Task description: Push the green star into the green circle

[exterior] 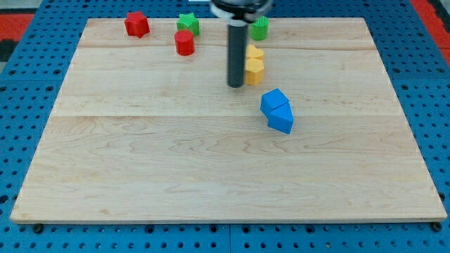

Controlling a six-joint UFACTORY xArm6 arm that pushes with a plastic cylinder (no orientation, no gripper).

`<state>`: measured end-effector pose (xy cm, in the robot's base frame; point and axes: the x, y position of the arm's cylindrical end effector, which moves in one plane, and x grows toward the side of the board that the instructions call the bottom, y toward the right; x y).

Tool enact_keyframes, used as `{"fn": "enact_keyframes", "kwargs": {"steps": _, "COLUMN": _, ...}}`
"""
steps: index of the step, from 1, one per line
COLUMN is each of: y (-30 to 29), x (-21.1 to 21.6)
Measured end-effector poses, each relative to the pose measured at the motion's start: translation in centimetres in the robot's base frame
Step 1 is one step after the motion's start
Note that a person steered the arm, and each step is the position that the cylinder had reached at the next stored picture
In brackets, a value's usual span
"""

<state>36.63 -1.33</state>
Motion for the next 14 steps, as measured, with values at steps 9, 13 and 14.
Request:
{"fn": "enact_keyframes", "kwargs": {"steps": 9, "y": 0.3, "x": -15.7}}
{"fn": "enact_keyframes", "kwargs": {"steps": 13, "y": -7.1, "x": -11.3}}
{"fn": "enact_keyframes", "kwargs": {"steps": 14, "y": -2.3, "x": -8.5}}
